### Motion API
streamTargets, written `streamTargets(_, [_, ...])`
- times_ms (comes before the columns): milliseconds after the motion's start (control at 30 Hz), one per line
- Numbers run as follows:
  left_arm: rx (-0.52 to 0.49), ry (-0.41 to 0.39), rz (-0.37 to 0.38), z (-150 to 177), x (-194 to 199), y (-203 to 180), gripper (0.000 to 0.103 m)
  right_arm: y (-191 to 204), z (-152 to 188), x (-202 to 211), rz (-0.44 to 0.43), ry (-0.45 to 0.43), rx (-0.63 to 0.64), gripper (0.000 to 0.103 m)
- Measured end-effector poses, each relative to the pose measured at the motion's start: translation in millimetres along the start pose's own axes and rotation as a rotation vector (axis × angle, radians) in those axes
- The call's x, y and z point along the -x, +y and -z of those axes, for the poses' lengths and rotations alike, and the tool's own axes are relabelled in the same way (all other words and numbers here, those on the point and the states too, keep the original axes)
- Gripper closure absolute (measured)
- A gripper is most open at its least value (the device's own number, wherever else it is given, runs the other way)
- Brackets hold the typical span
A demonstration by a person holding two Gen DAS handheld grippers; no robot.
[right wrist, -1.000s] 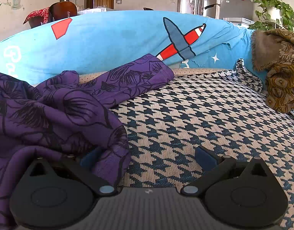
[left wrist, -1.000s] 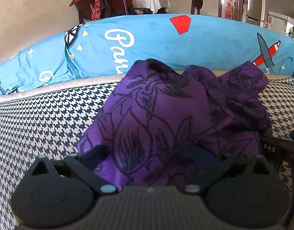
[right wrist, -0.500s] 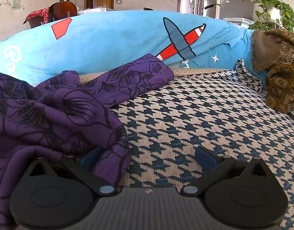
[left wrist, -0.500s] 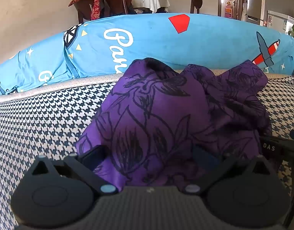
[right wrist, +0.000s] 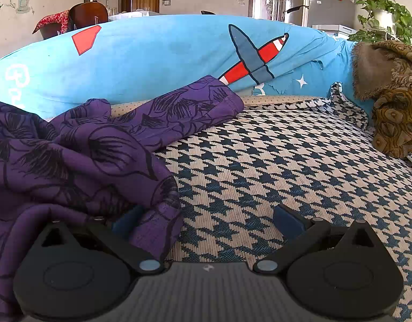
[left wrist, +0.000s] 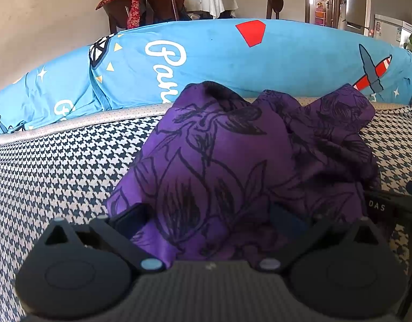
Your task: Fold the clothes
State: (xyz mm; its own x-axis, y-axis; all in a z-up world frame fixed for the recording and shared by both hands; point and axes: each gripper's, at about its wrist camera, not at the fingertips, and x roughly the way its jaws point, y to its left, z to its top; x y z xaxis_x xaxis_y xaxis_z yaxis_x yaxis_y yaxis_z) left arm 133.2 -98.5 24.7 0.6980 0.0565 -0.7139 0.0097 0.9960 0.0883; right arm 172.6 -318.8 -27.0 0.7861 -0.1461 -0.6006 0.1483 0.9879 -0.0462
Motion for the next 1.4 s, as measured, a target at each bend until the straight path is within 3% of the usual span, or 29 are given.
streamTargets(700, [0.01,-0.042,0.003,-4.4,10.1,1.0,0.0,0.0,0.1,0.1,0.0,0.0,0.0,0.0])
streamTargets(1000, [0.013,-0.088,-0.05,-6.5,15.9,4.0,0.0,0.0,0.0,0.0,-0.001,0.001,-0.001,0.0])
streamTargets(1400, [0.009,-0.087,-0.044,-6.1,16.4,5.0,0.0,0.0,0.1,-0.1,-0.001,0.001,-0.001,0.0])
